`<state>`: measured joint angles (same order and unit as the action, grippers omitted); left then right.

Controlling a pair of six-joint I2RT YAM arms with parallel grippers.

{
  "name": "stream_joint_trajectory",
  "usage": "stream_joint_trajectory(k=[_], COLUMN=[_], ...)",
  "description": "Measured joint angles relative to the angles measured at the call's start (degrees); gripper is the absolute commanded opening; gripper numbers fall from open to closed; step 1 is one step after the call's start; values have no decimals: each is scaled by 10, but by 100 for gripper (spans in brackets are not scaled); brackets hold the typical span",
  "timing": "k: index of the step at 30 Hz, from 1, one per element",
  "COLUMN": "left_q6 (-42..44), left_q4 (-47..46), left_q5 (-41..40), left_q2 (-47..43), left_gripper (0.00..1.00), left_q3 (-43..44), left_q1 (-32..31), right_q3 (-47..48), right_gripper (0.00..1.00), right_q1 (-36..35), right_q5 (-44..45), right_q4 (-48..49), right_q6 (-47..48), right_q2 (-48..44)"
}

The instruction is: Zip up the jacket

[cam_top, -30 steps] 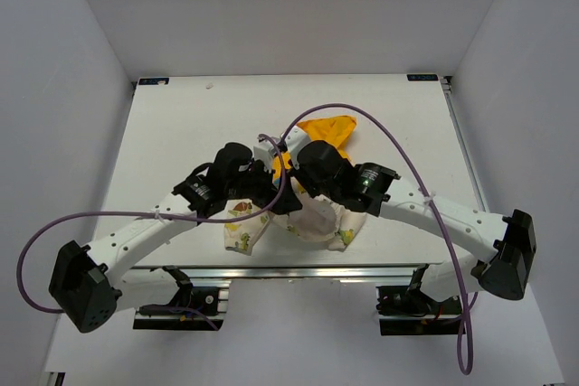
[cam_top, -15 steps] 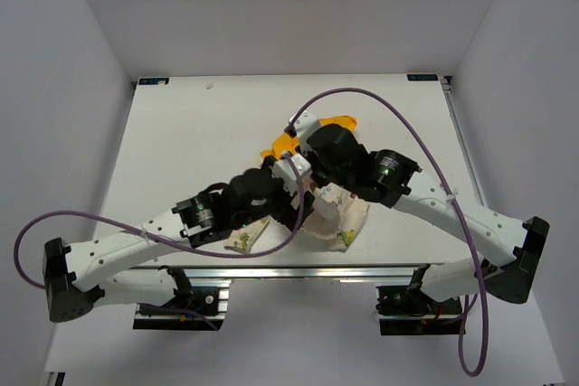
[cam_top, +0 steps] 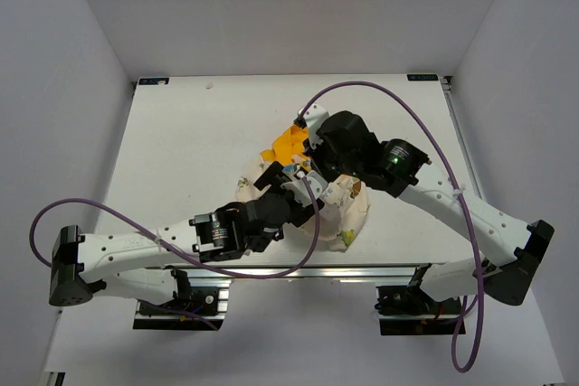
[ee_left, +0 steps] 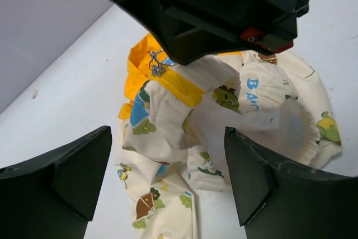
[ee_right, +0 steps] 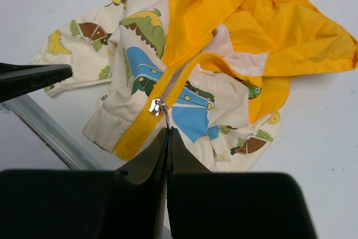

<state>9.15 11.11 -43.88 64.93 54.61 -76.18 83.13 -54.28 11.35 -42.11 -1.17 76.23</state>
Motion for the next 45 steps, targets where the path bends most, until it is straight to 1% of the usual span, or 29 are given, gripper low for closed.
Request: stream_joint_trajectory(k=[5, 9, 11, 12, 13, 16, 17, 19, 20, 22, 28, 32, 36, 45], left_q6=[40, 56, 60, 63, 64, 71, 74, 78, 82, 87, 90, 89, 84, 50], left_q4=[-33, -50, -56, -58, -59, -65, -66, -70, -70, -70, -70, -67, -56, -28], left_q5=[-3, 8, 10, 11, 13, 16, 17, 24, 26, 28, 39, 54, 75, 118], left_q2=[11, 27, 35, 37, 39, 41, 41, 41, 41, 41, 46, 43, 23, -22], left_gripper=[89, 80, 73, 68, 56, 37, 23, 15, 8, 0, 0, 0, 0, 0], left_q3=[-6, -9, -10, -10, -10, -13, -14, -14, -14, -14, -14, -14, -14, -17], left_q1=[-1, -1, -1, -1, -1, 0, 0, -1, -1, -1, -1, 0, 1, 3], right_q3=[0, 0, 0, 0, 0, 0, 0, 0, 0, 0, 0, 0, 0, -5], right_gripper=[0, 0, 0, 0, 0, 0, 0, 0, 0, 0, 0, 0, 0, 0], right_q1=[5, 8, 10, 10, 10, 13, 14, 15, 15, 17, 18, 19, 37, 77], right_q5=[-32, -52, -61, -64, -68, -71, -71, -71, -71, -73, -68, -32, -17, -18], right_q4=[0, 0, 0, 0, 0, -3, -4, -4, -5, -4, -3, 2, 11, 63], right_q6=[0, 0, -1, -1, -2, -2, -2, -2, -2, -2, -2, -2, -4, -10], right_q2=[0, 0, 0, 0, 0, -1, -1, -2, -2, -2, -1, 6, 31, 75])
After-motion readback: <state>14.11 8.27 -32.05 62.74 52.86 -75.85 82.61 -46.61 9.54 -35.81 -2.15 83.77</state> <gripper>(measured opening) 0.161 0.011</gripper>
